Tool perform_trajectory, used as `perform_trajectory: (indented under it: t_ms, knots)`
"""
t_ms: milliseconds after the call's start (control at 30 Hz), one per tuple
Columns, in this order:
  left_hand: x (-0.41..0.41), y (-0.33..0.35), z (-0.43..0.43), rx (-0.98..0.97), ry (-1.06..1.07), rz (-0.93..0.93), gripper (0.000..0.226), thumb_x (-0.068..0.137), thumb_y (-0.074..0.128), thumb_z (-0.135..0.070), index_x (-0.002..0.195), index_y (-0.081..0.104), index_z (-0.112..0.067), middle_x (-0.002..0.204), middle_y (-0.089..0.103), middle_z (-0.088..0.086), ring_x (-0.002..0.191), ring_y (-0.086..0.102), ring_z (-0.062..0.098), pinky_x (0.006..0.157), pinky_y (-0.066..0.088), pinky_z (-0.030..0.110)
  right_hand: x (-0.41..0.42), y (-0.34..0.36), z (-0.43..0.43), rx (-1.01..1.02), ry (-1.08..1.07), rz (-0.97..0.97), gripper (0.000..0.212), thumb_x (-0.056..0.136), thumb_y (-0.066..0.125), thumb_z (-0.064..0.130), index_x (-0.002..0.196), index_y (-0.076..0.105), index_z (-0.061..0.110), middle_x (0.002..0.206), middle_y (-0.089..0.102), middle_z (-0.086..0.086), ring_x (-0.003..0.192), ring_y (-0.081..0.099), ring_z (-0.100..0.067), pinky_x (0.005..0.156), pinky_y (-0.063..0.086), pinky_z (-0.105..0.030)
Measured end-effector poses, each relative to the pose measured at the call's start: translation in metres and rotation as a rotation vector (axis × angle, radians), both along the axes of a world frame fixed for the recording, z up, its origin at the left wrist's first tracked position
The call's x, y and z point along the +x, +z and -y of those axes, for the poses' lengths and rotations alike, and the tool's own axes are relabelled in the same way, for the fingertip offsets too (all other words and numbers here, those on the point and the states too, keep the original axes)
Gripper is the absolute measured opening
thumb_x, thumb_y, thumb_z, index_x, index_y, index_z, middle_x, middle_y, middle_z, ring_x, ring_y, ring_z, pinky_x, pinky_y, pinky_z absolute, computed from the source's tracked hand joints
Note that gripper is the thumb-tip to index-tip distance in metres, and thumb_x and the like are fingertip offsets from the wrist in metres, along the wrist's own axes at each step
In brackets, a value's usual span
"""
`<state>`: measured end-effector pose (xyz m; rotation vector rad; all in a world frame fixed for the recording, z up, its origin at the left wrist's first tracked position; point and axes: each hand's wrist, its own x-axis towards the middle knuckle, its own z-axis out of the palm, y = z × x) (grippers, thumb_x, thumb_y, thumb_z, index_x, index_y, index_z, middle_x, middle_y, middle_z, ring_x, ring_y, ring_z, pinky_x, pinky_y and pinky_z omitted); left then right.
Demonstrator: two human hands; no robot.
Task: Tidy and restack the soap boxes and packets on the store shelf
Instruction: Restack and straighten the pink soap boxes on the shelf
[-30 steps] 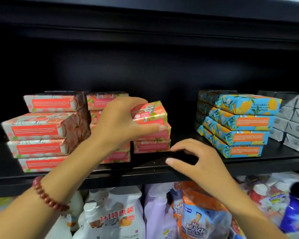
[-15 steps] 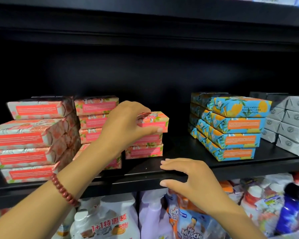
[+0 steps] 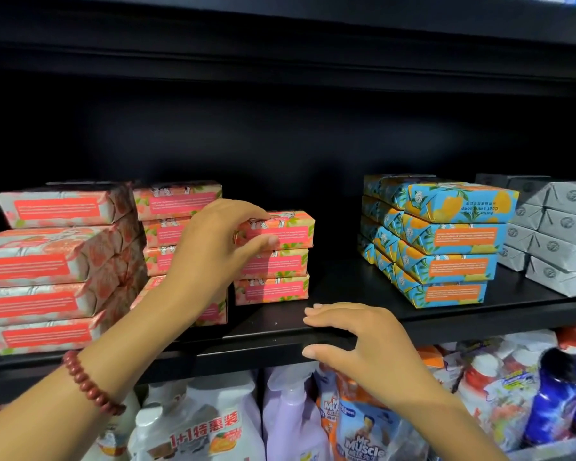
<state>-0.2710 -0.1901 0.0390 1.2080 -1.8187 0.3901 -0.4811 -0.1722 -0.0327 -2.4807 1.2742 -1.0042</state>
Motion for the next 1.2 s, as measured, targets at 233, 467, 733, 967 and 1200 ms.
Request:
perform_trajectory:
  t_ms: [233,467,733,967,1200]
  knots:
    - [0.005,-0.005,-0.020,-0.075,0.005,0.018,0.030,0.079,0.074,-0.028,0.104,0.069,-0.012,0.104,0.068,0.000,0.103,0.061,0.019,0.089,0.046,0.032,0.000,-0.001,-0.002,0.001,0.004,-0.019,0.042,0.076,0.069,0.045,0.117,0.062,0.038,0.120,0.056,0.027,0.113,0.043,0.013,0.097,0.031,-0.005]
    - [0.051,-0.064,-0.085,-0.182,0.034,-0.102,0.020,0.084,0.063,-0.033,0.085,0.071,-0.015,0.086,0.066,-0.010,0.084,0.059,0.003,0.076,0.047,0.021,0.039,0.018,-0.008,-0.209,0.009,0.193,0.027,0.078,0.070,0.034,0.104,0.069,0.025,0.100,0.060,0.021,0.100,0.051,0.003,0.086,0.036,-0.006]
    - [0.079,-0.103,-0.097,-0.090,0.185,-0.013,0.032,0.085,0.059,-0.040,0.083,0.073,-0.012,0.085,0.069,-0.004,0.081,0.063,0.014,0.076,0.048,0.029,0.129,0.046,0.002,-0.314,0.190,-0.244,0.044,0.089,0.054,0.044,0.123,0.054,0.016,0.121,0.057,0.001,0.110,0.048,-0.015,0.090,0.039,-0.028]
    - [0.083,-0.108,-0.100,-0.121,0.162,-0.017,0.032,0.085,0.059,-0.038,0.087,0.075,-0.010,0.089,0.071,-0.002,0.087,0.063,0.011,0.084,0.047,0.025,0.151,0.040,0.003,-0.352,0.129,-0.411,0.056,0.085,0.053,0.057,0.116,0.055,0.011,0.115,0.053,-0.005,0.107,0.044,-0.020,0.084,0.036,-0.030]
    - [0.092,-0.118,-0.101,-0.224,0.141,-0.014,0.025,0.086,0.063,-0.029,0.087,0.076,-0.007,0.090,0.072,0.000,0.089,0.062,0.010,0.090,0.045,0.019,0.144,0.042,-0.001,-0.256,0.123,-0.450,0.064,0.080,0.058,0.060,0.121,0.053,0.012,0.115,0.052,-0.006,0.107,0.044,-0.021,0.087,0.034,-0.030]
